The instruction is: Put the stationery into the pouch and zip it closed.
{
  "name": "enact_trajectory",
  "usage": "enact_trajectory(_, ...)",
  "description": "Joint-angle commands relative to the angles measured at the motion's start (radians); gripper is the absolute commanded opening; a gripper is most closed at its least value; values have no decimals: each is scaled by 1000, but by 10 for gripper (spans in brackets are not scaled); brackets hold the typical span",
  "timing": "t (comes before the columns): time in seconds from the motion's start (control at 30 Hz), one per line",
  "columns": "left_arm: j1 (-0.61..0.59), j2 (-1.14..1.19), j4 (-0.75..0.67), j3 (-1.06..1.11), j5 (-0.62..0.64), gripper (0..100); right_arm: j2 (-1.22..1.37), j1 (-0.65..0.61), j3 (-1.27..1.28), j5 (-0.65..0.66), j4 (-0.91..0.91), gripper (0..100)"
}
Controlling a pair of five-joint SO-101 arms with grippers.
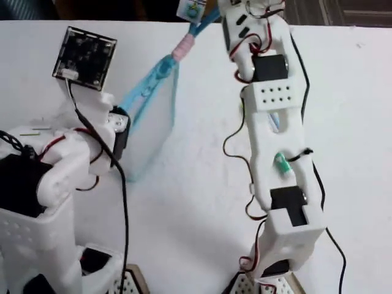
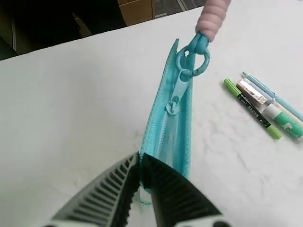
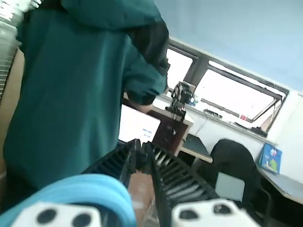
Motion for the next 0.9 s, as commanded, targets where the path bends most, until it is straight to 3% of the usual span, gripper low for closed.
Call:
enact_trajectory(0.0, -81, -28, 2, -31, -35, 24, -2, 77, -40, 14, 8, 15)
enact_trajectory(0.13, -140, -30, 3, -29, -74, 24, 51, 133, -49, 17, 53, 15)
enact_trajectory(0.87, -148, -87, 3, 133, -55, 24, 97, 216, -43, 17, 306, 17)
